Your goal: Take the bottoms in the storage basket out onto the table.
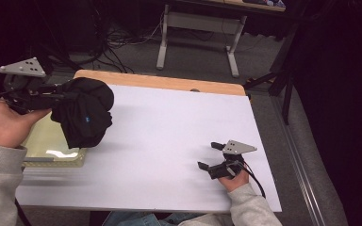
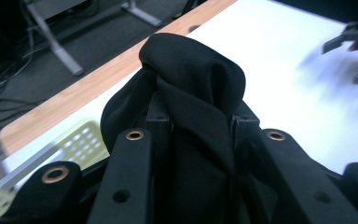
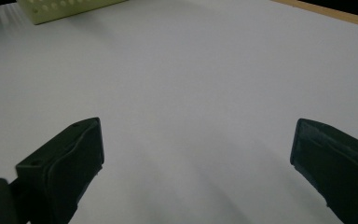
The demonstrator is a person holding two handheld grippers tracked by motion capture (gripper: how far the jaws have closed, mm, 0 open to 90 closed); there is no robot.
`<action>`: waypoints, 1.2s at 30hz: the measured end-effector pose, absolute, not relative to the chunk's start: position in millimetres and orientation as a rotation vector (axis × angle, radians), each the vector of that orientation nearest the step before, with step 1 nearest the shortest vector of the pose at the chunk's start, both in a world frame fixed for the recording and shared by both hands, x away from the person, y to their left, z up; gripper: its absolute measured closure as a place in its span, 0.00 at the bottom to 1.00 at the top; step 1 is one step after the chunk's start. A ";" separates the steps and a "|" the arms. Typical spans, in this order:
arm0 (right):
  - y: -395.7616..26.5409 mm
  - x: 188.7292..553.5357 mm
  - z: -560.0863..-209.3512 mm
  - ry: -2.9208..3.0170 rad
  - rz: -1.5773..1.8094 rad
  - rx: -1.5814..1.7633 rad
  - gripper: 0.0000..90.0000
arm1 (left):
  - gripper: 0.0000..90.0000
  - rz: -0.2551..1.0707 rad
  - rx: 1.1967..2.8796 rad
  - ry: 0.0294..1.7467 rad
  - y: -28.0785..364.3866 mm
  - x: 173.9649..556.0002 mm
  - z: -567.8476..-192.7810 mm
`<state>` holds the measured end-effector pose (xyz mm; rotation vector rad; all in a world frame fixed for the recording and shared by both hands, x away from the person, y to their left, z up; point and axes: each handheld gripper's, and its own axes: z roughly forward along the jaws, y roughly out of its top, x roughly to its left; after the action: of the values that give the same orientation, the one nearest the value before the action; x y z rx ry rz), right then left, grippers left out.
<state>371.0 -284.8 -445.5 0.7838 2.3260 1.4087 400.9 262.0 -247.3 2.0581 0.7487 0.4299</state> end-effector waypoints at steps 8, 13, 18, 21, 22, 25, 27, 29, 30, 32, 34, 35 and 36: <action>-284.5 370.7 -445.4 2.329 1.413 0.778 0.03 | 0.77 0.371 2.039 0.680 237.9 405.1 -254.9; -284.4 370.6 -445.3 2.329 1.412 0.773 0.03 | 0.77 0.333 2.023 0.647 223.0 407.9 -261.6; -284.3 370.4 -445.1 2.329 1.412 0.769 0.03 | 0.77 0.297 2.020 0.618 206.0 411.5 -270.7; -284.4 370.4 -445.1 2.329 1.412 0.768 0.03 | 0.77 0.271 2.000 0.610 196.2 413.9 -278.4; -284.4 370.3 -445.0 2.329 1.413 0.767 0.03 | 0.77 0.264 1.997 0.607 193.7 414.9 -280.7; -284.3 370.3 -445.1 2.329 1.413 0.765 0.03 | 0.77 0.246 1.994 0.595 181.6 418.4 -291.2; -284.3 370.2 -445.0 2.330 1.412 0.764 0.03 | 0.77 0.224 1.999 0.591 173.6 420.4 -297.6; -284.2 370.1 -445.0 2.329 1.412 0.764 0.03 | 0.77 0.219 2.003 0.585 168.9 421.7 -301.3; -284.0 369.8 -445.1 2.331 1.410 0.765 0.03 | 0.77 0.209 2.003 0.582 165.9 422.3 -303.5; -284.0 369.7 -445.1 2.331 1.407 0.765 0.03 | 0.77 0.190 2.008 0.570 155.0 425.4 -310.9; -284.0 369.7 -445.1 2.331 1.404 0.765 0.03 | 0.77 0.177 2.010 0.560 147.9 427.9 -315.2; -283.9 369.7 -445.2 2.330 1.402 0.767 0.03 | 0.77 0.170 2.010 0.556 144.2 429.1 -317.4; -283.8 369.7 -445.2 2.330 1.401 0.768 0.03 | 0.77 0.165 2.011 0.553 141.5 430.0 -318.9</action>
<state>369.7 -283.8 -445.2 0.7680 2.3295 1.4006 430.0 141.5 -318.9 2.0110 0.5529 0.1646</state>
